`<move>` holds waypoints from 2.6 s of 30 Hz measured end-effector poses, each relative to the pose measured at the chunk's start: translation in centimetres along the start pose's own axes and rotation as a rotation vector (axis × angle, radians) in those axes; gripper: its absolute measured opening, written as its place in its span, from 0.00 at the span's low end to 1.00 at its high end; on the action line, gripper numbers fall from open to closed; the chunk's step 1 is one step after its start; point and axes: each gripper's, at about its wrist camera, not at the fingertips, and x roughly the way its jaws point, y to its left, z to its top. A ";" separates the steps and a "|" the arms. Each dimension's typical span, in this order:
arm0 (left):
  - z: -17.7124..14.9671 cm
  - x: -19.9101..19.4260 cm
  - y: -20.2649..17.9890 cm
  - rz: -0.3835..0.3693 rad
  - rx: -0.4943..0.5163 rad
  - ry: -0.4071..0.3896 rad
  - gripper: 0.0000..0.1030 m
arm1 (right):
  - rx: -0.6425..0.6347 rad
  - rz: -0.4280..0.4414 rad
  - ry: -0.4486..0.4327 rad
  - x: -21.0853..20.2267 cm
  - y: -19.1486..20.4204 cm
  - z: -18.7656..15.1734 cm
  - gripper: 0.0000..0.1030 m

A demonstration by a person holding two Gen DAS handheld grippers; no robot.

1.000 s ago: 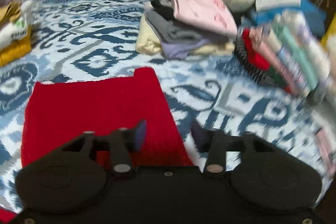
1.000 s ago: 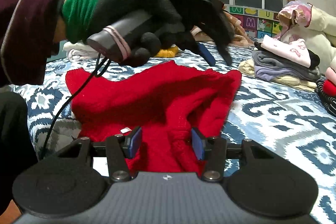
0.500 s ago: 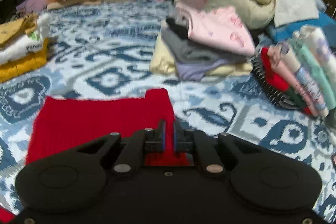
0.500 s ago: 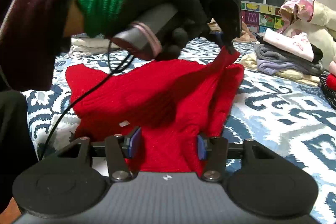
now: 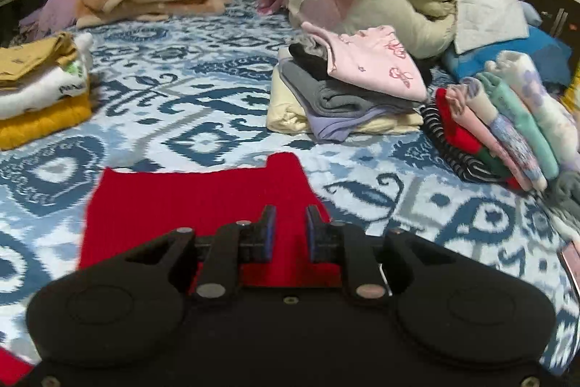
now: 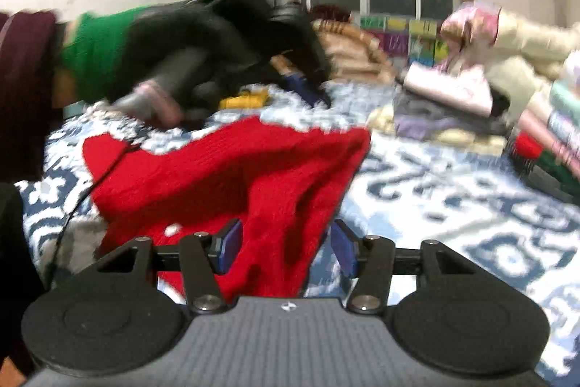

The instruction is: Fold clothes

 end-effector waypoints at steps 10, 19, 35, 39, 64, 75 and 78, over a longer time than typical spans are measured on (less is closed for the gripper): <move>-4.5 3.9 -2.2 0.051 0.193 0.103 0.14 | -0.014 -0.027 0.144 5.1 0.6 -0.6 0.33; -1.9 2.9 -2.5 0.067 0.198 0.017 0.14 | 0.005 -0.033 0.160 5.2 0.0 -0.9 0.34; 0.0 11.1 -5.0 0.163 0.398 0.131 0.14 | -0.047 -0.034 0.170 4.3 1.5 -0.9 0.37; 1.5 7.4 -3.2 0.120 0.263 0.062 0.15 | -0.059 -0.033 0.174 4.0 1.8 -0.6 0.40; -16.2 -19.2 22.1 0.248 -0.697 -0.121 0.44 | -0.101 0.076 0.048 0.4 7.9 0.7 0.65; -18.0 -16.2 22.4 0.116 -0.860 -0.082 0.42 | -0.103 0.115 0.102 1.3 9.3 0.3 0.65; -17.6 -15.3 22.6 0.150 -0.862 -0.118 0.36 | -0.060 0.100 0.096 1.2 8.4 0.4 0.65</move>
